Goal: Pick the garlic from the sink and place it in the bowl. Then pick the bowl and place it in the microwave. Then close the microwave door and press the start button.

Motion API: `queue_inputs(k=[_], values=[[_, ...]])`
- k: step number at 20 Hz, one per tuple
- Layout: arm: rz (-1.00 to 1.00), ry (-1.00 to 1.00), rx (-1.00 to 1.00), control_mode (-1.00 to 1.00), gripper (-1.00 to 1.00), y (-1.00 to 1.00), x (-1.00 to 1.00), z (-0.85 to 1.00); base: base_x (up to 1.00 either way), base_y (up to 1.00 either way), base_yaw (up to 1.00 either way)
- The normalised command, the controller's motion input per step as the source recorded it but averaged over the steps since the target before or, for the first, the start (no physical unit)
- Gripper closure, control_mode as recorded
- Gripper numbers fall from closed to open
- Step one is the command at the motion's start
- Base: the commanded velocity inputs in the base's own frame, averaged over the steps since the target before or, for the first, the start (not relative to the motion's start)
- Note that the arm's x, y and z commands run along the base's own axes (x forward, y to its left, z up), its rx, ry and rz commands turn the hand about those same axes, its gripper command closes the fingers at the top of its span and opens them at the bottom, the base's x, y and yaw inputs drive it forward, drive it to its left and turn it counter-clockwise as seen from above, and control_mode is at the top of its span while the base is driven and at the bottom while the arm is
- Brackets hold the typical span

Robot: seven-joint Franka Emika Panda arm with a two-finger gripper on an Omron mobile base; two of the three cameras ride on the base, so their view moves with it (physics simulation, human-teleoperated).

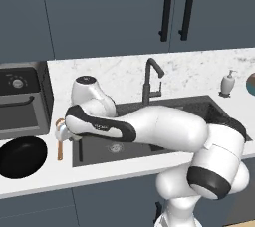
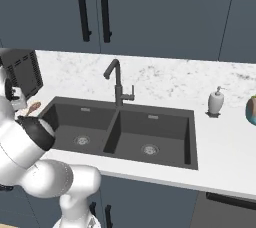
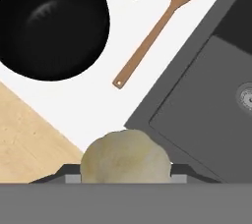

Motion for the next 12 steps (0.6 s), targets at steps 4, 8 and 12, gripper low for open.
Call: queue_inputs(k=[4, 8, 12], values=[[0.27, 0.07, -0.02, -1.0, 1.0, 1.0, 0.23, 0.02, 0.0, 0.0, 0.0], [0.22, 0.03, -0.07, -1.0, 1.0, 1.0, 0.15, 0.0, 0.0, 0.0, 0.0], [0.08, 0.0, -0.23, -1.0, 1.0, 0.99, 0.0, -0.05, 0.0, 0.0, 0.0]])
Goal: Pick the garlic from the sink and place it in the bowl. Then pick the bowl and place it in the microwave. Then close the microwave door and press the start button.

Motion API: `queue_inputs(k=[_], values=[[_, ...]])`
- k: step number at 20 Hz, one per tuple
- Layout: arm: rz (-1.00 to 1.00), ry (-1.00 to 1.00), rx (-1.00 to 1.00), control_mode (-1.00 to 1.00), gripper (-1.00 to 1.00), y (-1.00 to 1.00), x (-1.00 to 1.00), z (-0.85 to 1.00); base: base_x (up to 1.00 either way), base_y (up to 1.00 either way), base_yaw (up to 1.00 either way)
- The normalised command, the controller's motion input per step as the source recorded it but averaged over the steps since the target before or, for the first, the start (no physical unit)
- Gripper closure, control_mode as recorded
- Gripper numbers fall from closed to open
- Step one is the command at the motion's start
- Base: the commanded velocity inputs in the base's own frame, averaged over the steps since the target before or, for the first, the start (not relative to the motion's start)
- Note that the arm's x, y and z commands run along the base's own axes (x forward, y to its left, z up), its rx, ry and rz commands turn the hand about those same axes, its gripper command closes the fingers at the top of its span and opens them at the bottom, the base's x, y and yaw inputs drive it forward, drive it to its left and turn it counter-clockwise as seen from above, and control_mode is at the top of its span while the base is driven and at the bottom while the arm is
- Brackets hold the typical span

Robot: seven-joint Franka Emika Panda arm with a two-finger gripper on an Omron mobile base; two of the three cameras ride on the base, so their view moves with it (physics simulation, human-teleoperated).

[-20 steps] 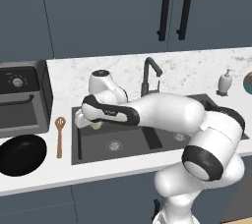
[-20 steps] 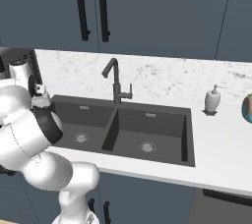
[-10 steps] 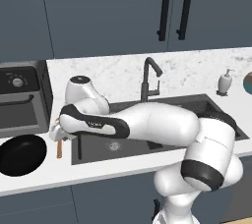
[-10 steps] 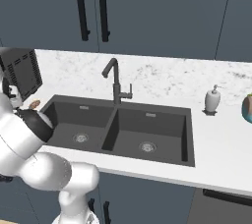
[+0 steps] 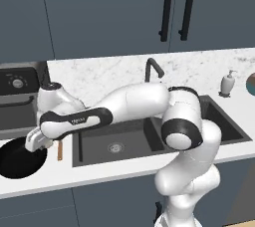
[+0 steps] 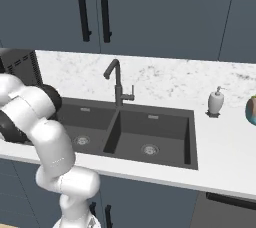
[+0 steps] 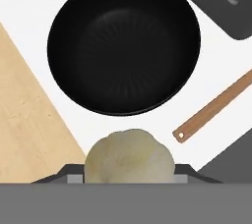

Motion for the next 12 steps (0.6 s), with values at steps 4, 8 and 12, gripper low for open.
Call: queue_inputs(k=[4, 8, 12], values=[[0.02, 0.0, -0.26, -1.0, 1.0, 0.76, 0.01, -0.33, 0.0, 0.0, 0.0], [0.0, 0.0, -0.18, -1.0, 1.0, 0.62, 0.24, -0.2, 0.0, 0.0, 0.0], [-0.02, 0.0, -0.09, -1.0, 1.0, 0.58, 0.45, 0.0, 0.0, 0.0, 0.0]])
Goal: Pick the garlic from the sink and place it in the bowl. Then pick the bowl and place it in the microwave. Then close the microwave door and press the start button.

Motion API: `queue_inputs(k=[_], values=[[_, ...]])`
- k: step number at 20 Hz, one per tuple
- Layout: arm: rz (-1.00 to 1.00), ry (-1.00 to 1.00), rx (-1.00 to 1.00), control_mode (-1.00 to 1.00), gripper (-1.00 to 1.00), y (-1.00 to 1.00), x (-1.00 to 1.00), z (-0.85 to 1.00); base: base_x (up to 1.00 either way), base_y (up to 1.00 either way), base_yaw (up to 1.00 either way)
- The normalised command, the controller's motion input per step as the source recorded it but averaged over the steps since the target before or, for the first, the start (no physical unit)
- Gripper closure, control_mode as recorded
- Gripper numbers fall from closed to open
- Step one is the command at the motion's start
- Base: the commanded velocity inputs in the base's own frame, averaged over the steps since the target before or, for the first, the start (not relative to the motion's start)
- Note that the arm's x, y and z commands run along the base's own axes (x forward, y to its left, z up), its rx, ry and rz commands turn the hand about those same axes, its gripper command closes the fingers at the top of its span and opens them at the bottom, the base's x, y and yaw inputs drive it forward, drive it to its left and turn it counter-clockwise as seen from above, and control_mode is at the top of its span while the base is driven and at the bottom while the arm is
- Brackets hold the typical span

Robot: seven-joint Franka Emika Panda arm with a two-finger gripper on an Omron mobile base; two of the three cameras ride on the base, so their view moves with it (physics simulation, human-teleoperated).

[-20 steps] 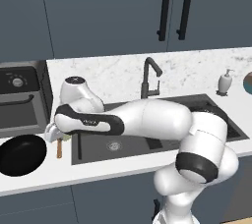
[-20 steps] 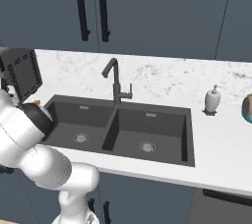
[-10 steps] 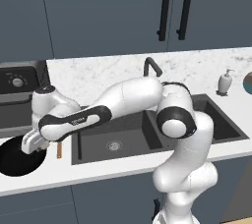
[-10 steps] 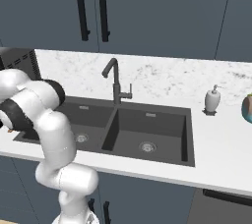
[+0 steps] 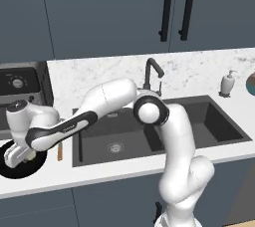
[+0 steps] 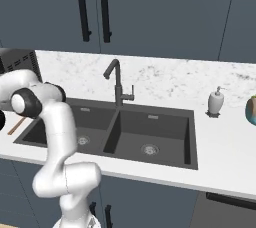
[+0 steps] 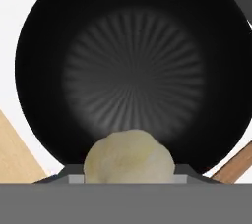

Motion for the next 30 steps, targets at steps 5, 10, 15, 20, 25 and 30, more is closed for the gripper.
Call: queue_inputs(k=[5, 10, 15, 20, 25, 30], values=[[-0.03, 0.0, -0.08, -1.0, 1.0, 0.26, 0.43, -0.08, 0.0, 0.0, 0.0], [0.0, 0.0, -0.01, -1.0, -1.0, -0.21, 0.03, -0.32, 0.0, 0.0, 0.0], [0.0, 0.0, 0.03, -1.0, -1.0, -0.28, 0.11, -0.11, 0.0, 0.0, 0.0], [-0.01, 0.0, 0.17, -1.0, -1.0, -0.85, -0.06, 0.01, 0.0, 0.0, 0.0], [-0.06, 0.06, 0.34, -1.0, -1.0, -1.0, -0.21, 0.0, 0.0, 0.0, 0.0], [-0.2, 0.28, 0.36, -1.0, -1.0, -0.52, 0.27, -0.08, 0.0, 0.0, 0.0]])
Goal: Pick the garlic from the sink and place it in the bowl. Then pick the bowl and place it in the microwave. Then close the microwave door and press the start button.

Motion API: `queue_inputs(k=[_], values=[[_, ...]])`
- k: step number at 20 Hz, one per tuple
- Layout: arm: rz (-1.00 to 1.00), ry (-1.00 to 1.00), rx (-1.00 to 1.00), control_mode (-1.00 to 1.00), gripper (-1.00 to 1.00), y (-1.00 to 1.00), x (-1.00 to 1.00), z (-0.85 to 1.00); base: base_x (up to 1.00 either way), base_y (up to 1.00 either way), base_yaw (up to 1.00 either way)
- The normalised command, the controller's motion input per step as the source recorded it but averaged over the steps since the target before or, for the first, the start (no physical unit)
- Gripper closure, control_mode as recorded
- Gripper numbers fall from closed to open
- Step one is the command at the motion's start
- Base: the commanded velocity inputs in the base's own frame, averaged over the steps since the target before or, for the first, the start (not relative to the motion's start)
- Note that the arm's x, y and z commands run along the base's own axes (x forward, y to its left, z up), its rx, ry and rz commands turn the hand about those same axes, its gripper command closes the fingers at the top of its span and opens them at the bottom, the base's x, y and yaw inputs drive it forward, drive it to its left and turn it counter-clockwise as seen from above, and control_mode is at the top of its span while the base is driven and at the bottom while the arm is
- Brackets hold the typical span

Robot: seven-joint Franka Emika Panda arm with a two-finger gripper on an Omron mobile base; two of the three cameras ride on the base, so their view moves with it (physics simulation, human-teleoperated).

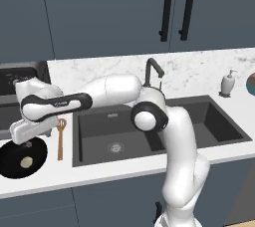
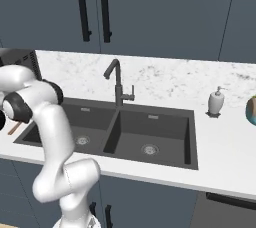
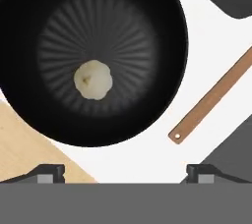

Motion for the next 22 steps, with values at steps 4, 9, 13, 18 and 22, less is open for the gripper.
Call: queue_inputs(k=[4, 9, 13, 18, 22], values=[[-0.22, 0.27, 0.25, -1.0, -1.0, -0.14, 0.31, -0.46, 0.0, 0.0, 0.0], [-0.17, 0.15, 0.11, -1.0, -1.0, 0.26, 0.7, -0.45, 0.0, 0.0, 0.0], [-0.1, 0.14, 0.01, -1.0, -1.0, 0.71, 0.71, -0.26, 0.0, 0.0, 0.0], [-0.07, 0.14, 0.0, -1.0, -1.0, 0.74, 0.49, -0.3, 0.0, 0.0, 0.0], [-0.02, 0.13, 0.0, -1.0, 1.0, 0.15, 0.1, -0.27, 0.0, 0.0, 0.0]])
